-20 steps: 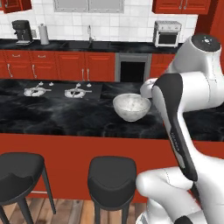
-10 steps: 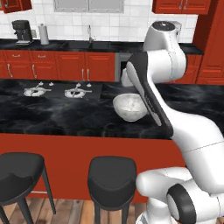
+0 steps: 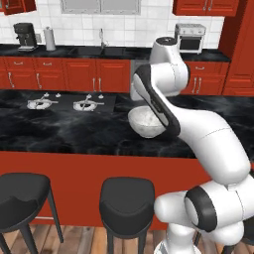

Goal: There is a bowl on the dining counter. Grab a lemon wedge from the fridge and place it in the bowl. Then get the liquor bottle and glass cup from the cabinet and place them next to the bowl.

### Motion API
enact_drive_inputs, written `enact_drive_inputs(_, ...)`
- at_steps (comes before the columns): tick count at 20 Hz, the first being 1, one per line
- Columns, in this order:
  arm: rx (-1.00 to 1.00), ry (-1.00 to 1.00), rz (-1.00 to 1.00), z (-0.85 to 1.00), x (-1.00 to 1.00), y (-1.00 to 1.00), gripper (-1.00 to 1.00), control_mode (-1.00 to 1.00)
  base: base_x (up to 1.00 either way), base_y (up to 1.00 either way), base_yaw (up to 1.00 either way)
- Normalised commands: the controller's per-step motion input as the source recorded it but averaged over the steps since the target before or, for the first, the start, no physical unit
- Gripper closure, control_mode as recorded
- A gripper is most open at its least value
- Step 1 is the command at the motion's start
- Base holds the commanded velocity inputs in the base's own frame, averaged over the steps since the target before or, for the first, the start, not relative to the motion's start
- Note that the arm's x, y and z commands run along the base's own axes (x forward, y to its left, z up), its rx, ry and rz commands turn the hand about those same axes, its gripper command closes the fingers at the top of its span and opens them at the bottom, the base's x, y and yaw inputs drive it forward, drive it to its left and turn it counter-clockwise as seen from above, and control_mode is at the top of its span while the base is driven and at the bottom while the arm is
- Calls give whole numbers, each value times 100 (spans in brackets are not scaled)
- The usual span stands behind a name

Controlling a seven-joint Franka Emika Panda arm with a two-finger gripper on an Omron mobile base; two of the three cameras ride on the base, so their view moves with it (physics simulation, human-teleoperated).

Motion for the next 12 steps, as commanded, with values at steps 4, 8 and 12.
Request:
enact_drive_inputs(4,0,0,0,-51,47,-10,100,-100,0,0,0)
enact_drive_inputs(8,0,0,0,-42,35,-17,100,-100,0,0,0)
enact_drive_inputs(12,0,0,-3,-35,25,-26,100,-100,0,0,0)
